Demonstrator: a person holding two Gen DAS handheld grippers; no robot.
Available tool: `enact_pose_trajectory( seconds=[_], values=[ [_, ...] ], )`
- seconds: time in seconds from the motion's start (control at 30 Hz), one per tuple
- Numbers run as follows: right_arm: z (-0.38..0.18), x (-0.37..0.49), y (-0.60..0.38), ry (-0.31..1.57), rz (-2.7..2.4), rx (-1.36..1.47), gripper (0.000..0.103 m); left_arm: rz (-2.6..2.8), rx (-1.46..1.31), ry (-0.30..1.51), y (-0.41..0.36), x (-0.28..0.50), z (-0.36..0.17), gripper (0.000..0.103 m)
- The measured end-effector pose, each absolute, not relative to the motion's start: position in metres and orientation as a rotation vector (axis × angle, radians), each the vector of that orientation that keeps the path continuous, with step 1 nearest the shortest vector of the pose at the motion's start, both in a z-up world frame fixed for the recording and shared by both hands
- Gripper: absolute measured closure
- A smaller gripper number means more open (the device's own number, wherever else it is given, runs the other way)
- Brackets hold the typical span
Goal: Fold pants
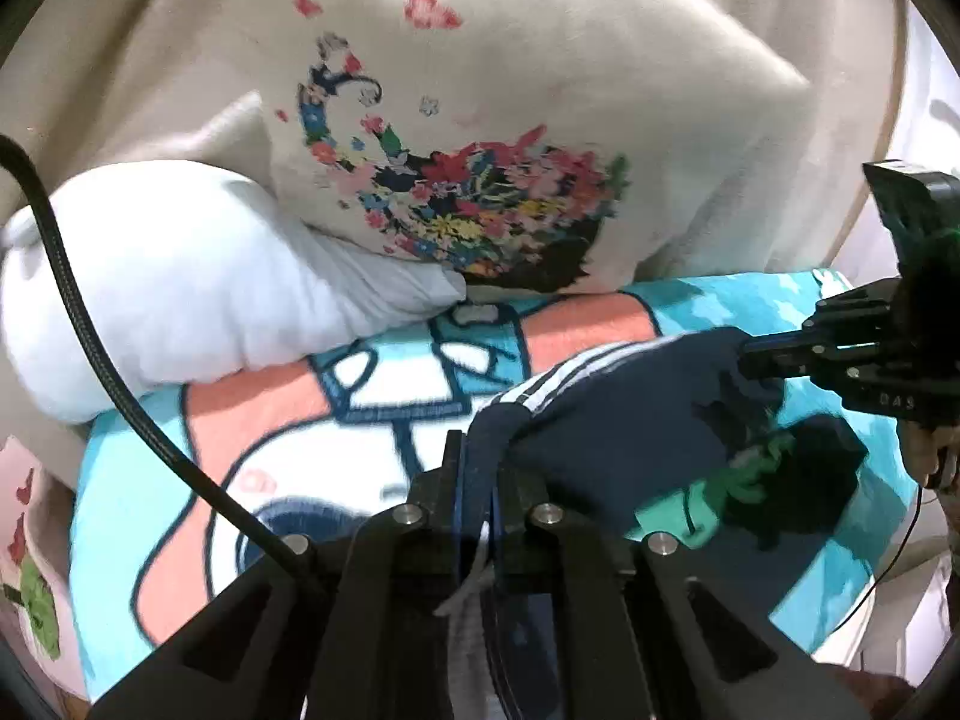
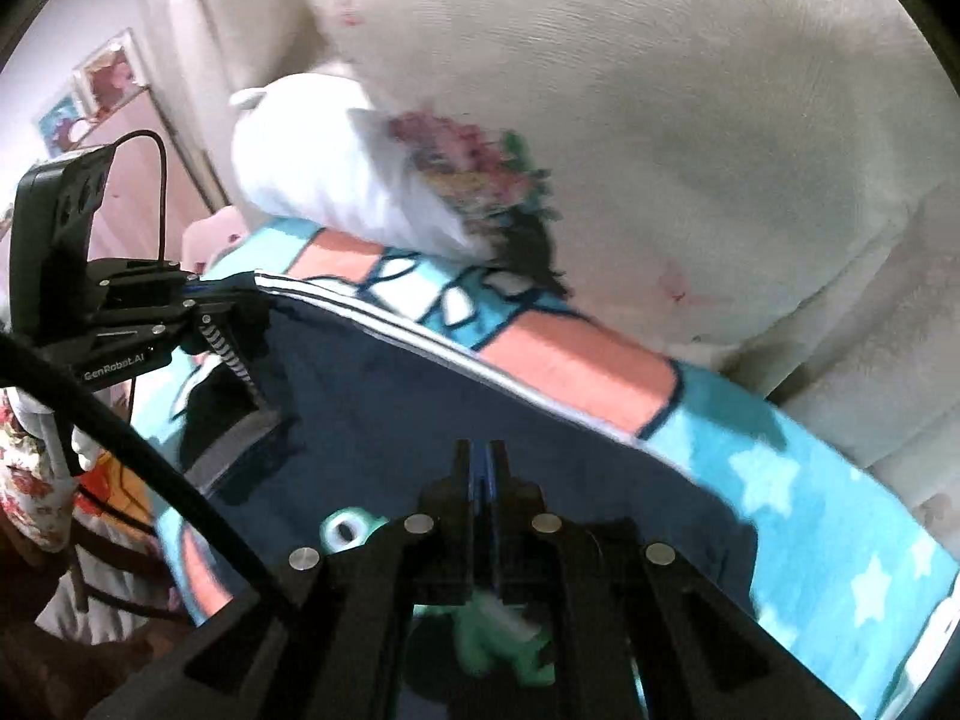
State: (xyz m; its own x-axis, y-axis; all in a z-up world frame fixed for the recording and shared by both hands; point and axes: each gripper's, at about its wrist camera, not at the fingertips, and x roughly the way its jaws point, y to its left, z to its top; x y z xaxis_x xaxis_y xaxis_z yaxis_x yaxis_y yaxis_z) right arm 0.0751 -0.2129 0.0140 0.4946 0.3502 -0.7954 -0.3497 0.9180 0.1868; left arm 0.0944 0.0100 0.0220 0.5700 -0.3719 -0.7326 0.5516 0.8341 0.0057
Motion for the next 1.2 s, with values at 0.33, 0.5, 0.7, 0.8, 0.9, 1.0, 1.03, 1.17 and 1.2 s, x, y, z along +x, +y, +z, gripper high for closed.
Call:
enact_pose_trajectory(
  seconds=[0.33, 0.5, 0.7, 0.8, 0.9, 1.0, 1.03, 1.17, 1.2],
  values=[
    [0.0, 0.037, -0.231, 0.919, 0.274, 0.027, 0.06, -0.461, 0.211, 0.776, 0.04, 0.006, -0.043, 0.096],
    [-0.026, 0.081, -0.256, 0.994, 0.187, -0.011, 0.054, -0.429, 0.151, 0.822, 0.049, 0.005, -0.068, 0.095],
    [-0.064, 0.125, -0.263, 1.115, 0.173, -0.005, 0.054, -0.424, 0.13, 0.816, 0.049, 0.006, -0.067, 0.095],
    [-0.074, 0.124, -0.258, 1.122, 0.183, -0.023, 0.054, -0.422, 0.122, 0.819, 0.049, 0.006, -0.069, 0.095],
    [-0.073, 0.115, -0.261, 1.117, 0.243, 0.064, 0.089, -0.412, 0.115, 0.824, 0.049, 0.008, -0.07, 0.095],
    [-0.054, 0.097, -0.266, 1.043, 0.229, 0.096, 0.091, -0.407, 0.102, 0.81, 0.05, 0.007, -0.067, 0.095],
    [-0.046, 0.09, -0.269, 1.015, 0.226, 0.105, 0.092, -0.406, 0.097, 0.797, 0.051, 0.005, -0.065, 0.095],
    [-0.009, 0.045, -0.278, 0.879, 0.211, 0.122, 0.092, -0.407, 0.09, 0.752, 0.053, -0.006, -0.055, 0.094],
    [-0.003, 0.033, -0.281, 0.855, 0.209, 0.118, 0.092, -0.407, 0.092, 0.743, 0.053, -0.009, -0.054, 0.094]
  ],
)
